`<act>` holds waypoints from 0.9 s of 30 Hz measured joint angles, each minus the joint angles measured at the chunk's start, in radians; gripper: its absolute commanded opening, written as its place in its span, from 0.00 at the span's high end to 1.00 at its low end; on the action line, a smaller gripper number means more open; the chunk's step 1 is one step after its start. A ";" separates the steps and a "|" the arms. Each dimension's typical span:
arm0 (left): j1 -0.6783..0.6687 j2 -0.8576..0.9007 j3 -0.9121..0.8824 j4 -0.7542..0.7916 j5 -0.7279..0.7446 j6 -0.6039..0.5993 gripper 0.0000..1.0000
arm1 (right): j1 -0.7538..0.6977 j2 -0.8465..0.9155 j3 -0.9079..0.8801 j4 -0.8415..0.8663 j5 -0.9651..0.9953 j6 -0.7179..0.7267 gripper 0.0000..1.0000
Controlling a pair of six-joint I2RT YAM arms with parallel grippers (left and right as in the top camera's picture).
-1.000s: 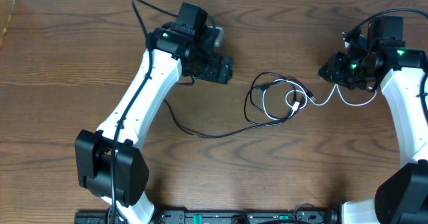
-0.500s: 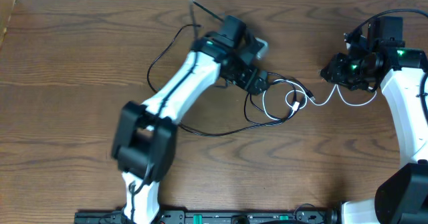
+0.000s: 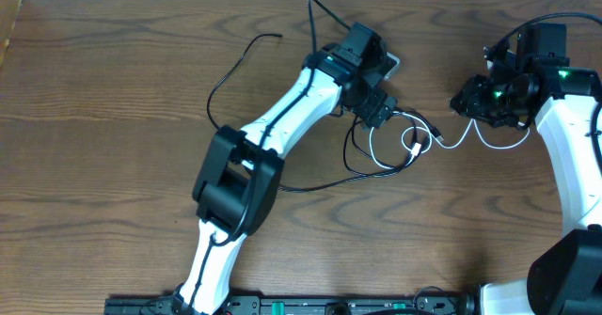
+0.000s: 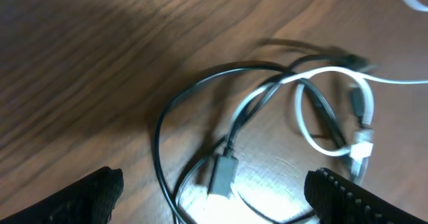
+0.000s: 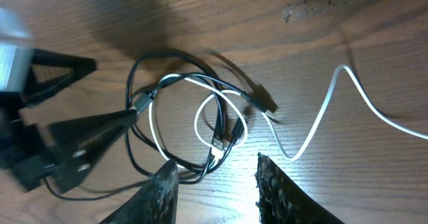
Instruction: Untangle cables
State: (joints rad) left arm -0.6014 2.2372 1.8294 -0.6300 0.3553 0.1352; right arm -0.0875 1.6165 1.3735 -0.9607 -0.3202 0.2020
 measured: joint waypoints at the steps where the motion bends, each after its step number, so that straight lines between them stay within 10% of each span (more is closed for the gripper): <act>1: -0.005 0.011 0.000 0.014 -0.006 0.005 0.12 | 0.000 0.000 0.000 0.000 0.000 0.000 0.65; 19: -0.093 0.085 0.000 0.119 -0.105 0.083 0.20 | 0.002 0.000 0.000 -0.008 0.000 0.000 0.65; 27: -0.093 0.124 0.002 0.126 -0.116 0.096 0.46 | 0.002 0.000 0.000 -0.015 0.000 -0.005 0.66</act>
State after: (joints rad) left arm -0.6945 2.3608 1.8309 -0.5041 0.2390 0.2314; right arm -0.0856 1.6165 1.3735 -0.9756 -0.3199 0.1974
